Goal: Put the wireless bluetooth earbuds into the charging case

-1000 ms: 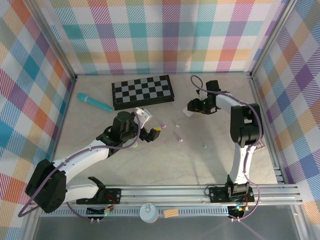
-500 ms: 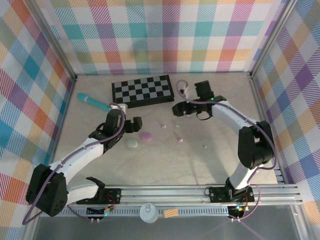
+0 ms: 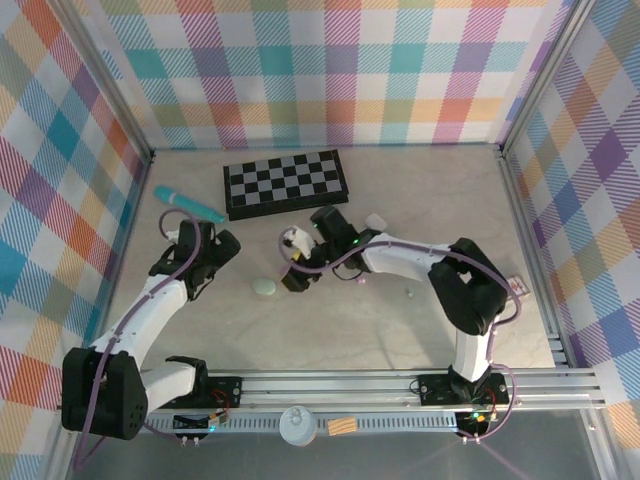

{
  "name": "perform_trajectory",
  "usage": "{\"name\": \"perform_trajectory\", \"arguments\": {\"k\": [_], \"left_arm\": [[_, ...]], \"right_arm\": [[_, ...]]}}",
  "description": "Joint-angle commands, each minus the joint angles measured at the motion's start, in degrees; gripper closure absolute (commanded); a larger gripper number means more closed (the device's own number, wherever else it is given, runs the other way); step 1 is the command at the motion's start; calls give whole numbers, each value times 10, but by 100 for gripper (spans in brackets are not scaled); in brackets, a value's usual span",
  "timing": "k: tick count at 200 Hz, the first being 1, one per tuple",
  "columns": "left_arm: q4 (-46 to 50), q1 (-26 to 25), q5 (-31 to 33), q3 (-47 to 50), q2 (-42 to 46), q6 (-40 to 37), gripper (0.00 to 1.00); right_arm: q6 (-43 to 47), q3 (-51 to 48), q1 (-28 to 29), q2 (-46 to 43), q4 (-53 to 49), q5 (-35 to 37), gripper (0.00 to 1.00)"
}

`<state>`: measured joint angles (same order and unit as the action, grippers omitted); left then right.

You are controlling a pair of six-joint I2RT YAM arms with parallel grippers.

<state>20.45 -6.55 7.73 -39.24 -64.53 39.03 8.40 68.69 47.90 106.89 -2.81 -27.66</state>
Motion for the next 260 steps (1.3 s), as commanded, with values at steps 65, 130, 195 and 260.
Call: {"name": "perform_trajectory", "arguments": {"k": [65,130,195,260], "left_arm": [[1,64,-61,33,29,19,0],[-18,68,-74,42,23,8,0],[-24,71,-83,41,17,3,0],[-25,72,-92,37,15,1,0]], "right_arm": [[123,83,66,124,28,72,24],[135,135,67,171,-4,66,30],[169,152,71,177,-66,34,36],[177,168,73,184,-76,50,56]]}}
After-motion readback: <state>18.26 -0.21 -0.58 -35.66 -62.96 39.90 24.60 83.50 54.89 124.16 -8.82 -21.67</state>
